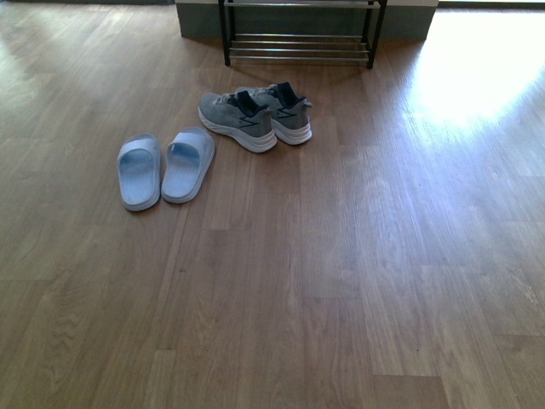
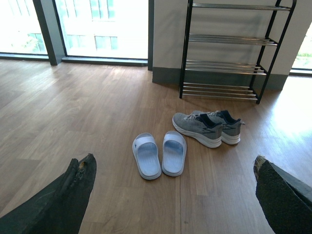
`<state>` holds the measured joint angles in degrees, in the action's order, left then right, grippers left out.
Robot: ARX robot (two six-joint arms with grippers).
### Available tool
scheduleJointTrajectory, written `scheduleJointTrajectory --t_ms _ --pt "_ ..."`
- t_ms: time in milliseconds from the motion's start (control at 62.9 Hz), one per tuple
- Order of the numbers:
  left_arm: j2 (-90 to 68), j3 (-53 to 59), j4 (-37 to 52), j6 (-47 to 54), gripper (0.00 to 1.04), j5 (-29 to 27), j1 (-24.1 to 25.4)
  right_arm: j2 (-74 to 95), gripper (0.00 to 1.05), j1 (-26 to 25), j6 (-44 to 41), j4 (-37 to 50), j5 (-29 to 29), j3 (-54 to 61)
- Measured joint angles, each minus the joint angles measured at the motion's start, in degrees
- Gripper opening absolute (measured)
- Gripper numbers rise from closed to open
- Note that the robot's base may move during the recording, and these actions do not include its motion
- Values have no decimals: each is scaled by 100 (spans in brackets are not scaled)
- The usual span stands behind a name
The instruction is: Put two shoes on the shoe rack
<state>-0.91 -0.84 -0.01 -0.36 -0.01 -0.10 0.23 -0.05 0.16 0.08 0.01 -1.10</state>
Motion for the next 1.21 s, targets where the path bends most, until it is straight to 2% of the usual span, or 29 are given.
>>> scheduleJointTrajectory --t_ms 1207 --pt "0 0 0 0 95 4 0 0 96 2 0 0 4 0"
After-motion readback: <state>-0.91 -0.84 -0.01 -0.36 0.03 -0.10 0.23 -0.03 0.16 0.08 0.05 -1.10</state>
